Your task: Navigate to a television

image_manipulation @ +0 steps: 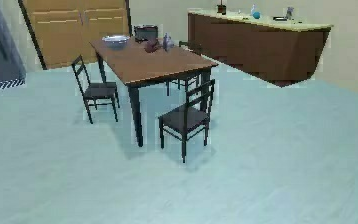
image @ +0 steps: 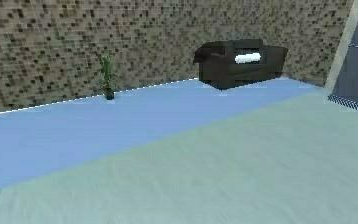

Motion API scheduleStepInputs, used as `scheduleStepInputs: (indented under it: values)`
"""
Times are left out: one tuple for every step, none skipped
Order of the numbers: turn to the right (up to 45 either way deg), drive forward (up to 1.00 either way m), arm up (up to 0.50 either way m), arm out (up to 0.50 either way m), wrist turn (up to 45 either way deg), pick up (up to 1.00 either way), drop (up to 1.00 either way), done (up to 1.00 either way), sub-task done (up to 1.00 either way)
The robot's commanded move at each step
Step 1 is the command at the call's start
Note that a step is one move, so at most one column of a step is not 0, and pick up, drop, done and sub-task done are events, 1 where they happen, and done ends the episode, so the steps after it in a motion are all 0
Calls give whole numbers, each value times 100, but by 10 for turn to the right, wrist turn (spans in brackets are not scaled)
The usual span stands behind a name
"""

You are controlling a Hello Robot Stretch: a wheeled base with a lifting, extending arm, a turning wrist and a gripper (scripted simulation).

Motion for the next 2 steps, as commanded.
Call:
scheduleStepInputs:
  values:
    - [-450,0,0,0,0,0,0,0,0]
    - [-330,0,0,0,0,0,0,0,0]
